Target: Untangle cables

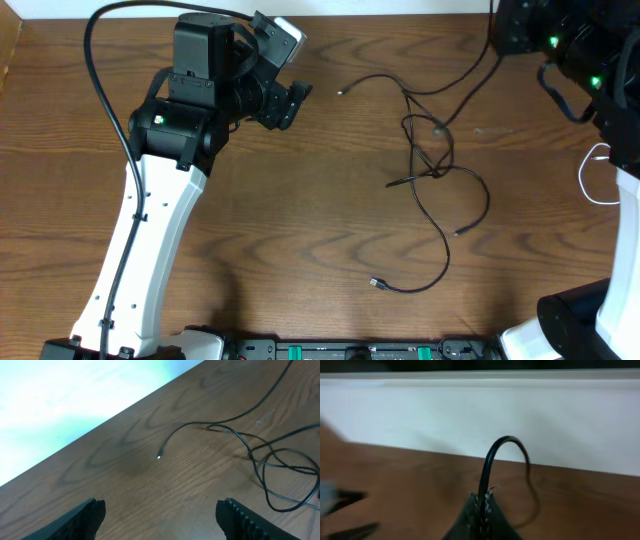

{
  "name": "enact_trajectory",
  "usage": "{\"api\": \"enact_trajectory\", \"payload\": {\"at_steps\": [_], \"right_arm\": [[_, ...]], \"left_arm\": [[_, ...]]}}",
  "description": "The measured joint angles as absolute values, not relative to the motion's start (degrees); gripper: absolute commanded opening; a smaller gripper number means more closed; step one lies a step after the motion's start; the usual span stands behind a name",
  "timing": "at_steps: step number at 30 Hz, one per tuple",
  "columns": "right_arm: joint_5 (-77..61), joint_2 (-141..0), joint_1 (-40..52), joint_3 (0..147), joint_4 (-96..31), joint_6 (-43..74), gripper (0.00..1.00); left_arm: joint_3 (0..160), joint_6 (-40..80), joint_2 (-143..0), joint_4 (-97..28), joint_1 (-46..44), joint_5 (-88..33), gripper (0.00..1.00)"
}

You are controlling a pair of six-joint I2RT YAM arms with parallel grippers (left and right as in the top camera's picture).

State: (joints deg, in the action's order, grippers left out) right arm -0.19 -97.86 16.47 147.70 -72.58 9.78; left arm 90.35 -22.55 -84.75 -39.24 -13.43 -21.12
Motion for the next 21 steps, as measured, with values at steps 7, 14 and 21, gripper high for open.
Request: {"api": "enact_trajectory", "payload": {"at_steps": [7, 14, 21], "right_arm": [[-7.9, -99.4, 16.5, 147.7, -78.7, 9.8, 0.01], [-14.4, -106.8, 17.8, 147.5, -81.4, 9.8, 0.01], [-17.6, -108.1, 22.3, 147.4, -83.7, 8.9, 0.01]], "left_arm": [[90.3, -22.5, -84.8, -39.4, -13.4, -21.1, 0.76], [90.3, -22.5, -84.8, -39.6, -13.4, -21.1, 0.76], [90.3, -22.5, -84.8, -39.6, -13.4, -21.1, 0.76]]}}
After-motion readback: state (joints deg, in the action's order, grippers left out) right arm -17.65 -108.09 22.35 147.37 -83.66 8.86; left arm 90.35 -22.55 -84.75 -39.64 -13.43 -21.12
